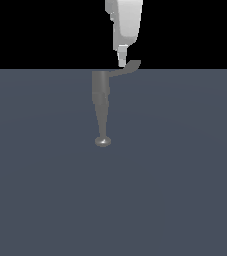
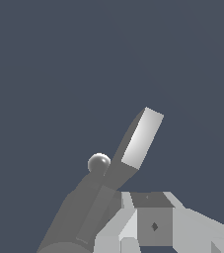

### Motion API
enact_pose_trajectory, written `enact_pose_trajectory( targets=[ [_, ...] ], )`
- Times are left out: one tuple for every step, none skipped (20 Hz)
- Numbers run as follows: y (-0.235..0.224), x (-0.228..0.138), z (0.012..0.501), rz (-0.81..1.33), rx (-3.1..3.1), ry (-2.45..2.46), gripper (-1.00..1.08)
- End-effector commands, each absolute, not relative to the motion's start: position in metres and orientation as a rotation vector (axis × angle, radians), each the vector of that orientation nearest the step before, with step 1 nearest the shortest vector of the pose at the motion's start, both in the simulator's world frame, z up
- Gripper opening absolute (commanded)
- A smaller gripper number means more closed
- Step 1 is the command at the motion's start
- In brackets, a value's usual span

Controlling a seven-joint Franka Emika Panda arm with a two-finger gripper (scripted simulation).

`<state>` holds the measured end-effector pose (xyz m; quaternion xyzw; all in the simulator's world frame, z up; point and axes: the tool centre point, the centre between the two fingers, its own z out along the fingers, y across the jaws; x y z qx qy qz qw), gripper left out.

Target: Turn on the faucet by rotating a designated handle.

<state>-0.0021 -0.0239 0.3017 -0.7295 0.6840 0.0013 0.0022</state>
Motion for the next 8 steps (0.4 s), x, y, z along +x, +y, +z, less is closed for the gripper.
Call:
enact_pose_trajectory(
  targets=[
    [-0.049, 0.002, 0.300, 0.000, -2.254, 2.187, -1.00],
    [-0.051, 0.004, 0.300, 0.000, -2.253, 2.188, -1.00],
    [-0.054, 0.006, 0.300, 0.000, -2.252, 2.189, -1.00],
    [-0.056, 0.008, 0.300, 0.000, -2.251, 2.191, -1.00],
    [-0.058, 0.010, 0.300, 0.000, -2.250, 2.192, -1.00],
    [-0.061, 0.012, 0.300, 0.000, -2.249, 2.193, -1.00],
    [-0.063, 0.013, 0.300, 0.000, -2.248, 2.194, -1.00],
    [-0.063, 0.013, 0.300, 0.000, -2.248, 2.194, -1.00]
  ],
)
